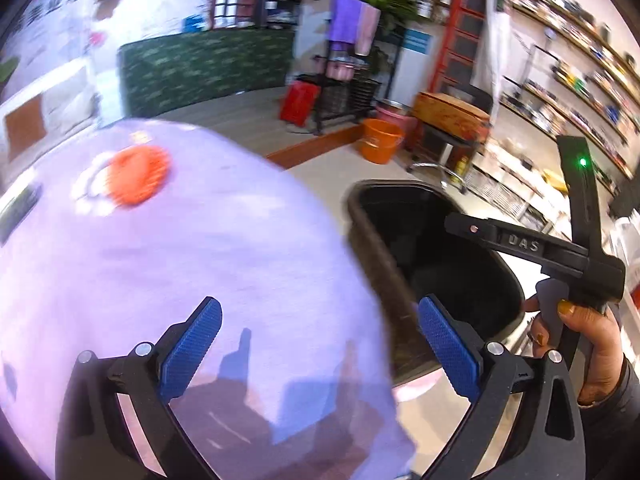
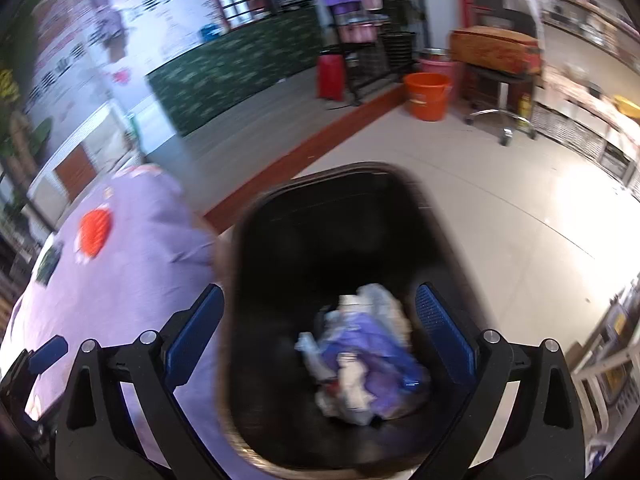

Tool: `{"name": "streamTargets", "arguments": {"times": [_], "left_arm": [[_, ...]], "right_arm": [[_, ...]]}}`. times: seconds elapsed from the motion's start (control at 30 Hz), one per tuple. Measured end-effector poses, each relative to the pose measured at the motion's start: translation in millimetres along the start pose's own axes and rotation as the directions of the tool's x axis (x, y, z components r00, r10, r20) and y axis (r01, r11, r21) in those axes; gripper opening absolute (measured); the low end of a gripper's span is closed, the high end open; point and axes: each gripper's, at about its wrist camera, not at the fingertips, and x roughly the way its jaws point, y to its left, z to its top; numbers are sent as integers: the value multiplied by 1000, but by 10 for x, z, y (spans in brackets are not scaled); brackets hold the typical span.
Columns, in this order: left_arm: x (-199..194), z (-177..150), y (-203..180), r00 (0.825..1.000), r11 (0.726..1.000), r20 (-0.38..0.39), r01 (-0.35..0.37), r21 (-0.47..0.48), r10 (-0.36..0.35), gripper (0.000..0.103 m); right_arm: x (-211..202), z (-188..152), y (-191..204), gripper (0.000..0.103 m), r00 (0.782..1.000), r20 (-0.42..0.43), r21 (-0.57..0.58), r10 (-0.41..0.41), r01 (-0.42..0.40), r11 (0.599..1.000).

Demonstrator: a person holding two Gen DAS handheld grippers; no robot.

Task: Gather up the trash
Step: 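Move both tools back over the bed toward the carton and orange net, then close the right tool on the orange mesh net while the left tool grasps the milk carton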

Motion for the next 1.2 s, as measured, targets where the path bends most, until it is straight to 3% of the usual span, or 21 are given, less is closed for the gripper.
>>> {"name": "streamTargets", "arguments": {"times": [0.3, 0.47, 0.63, 0.73, 0.9, 1.07, 1.13, 1.2], "left_arm": [[-356, -242, 954, 984, 972, -25, -178, -152, 176, 97], [-560, -340, 1406, 956, 939, -51, -294, -177, 289, 97], [-740, -432, 1827, 930, 917, -61, -367, -155, 362, 97], [-782, -438, 2047, 924, 913, -61, -382, -146, 377, 97], [-791, -398, 2329, 914, 901, -78, -406, -151, 399, 97], [-724, -333, 2581, 906, 892, -87, -424, -155, 415, 97], [-651, -269, 2684, 894, 886, -94, -448, -123, 439, 97], [-586, -170, 2788, 881, 878, -103, -470, -89, 462, 97]], "right_arm": [[193, -1, 1098, 95, 985, -60, -187, 164, -173, 967], [292, 39, 1763, 95, 963, -96, -295, 251, -268, 917], [513, 175, 2415, 95, 943, -140, -348, 303, -333, 876], [723, 267, 2767, 95, 937, -167, -341, 308, -348, 873], [1233, 351, 3253, 95, 958, -179, -334, 225, -274, 902], [1675, 470, 3422, 95, 959, -227, -253, 169, -226, 941], [1769, 491, 3432, 95, 960, -230, -239, 159, -214, 947], [1877, 469, 3469, 84, 954, -256, -228, 159, -219, 949]]}}
